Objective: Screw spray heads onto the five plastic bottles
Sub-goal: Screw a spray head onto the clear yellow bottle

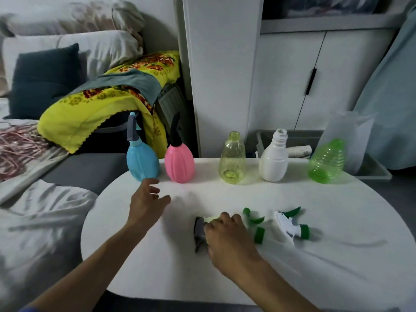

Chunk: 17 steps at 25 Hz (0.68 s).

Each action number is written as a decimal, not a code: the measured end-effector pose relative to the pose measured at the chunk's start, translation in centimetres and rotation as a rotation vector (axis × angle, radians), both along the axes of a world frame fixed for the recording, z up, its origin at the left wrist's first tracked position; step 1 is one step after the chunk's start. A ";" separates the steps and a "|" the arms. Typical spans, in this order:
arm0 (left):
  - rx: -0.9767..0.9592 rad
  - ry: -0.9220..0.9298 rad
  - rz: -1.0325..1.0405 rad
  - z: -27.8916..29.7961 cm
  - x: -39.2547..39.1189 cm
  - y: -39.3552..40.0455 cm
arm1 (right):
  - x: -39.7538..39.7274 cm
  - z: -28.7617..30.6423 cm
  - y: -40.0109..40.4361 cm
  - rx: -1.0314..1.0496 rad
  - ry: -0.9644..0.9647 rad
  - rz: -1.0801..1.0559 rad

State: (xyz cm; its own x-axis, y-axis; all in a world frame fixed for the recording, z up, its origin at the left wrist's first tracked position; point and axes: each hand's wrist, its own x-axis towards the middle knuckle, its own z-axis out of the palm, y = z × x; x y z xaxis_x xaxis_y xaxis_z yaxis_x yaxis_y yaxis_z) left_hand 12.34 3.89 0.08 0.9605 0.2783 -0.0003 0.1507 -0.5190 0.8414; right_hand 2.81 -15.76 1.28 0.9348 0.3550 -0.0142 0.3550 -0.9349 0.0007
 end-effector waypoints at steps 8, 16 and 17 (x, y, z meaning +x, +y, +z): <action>-0.054 -0.190 -0.255 4.1 2.1 -9.9 | 0.1 8.6 -10.6 1.236 -0.273 -0.341; -0.086 -0.073 -0.253 2.8 6.4 -16.7 | 0.5 10.1 -16.6 1.612 -0.415 -0.345; 0.025 -0.107 -0.284 2.9 5.8 -15.7 | 0.4 10.5 -16.7 1.650 -0.452 -0.332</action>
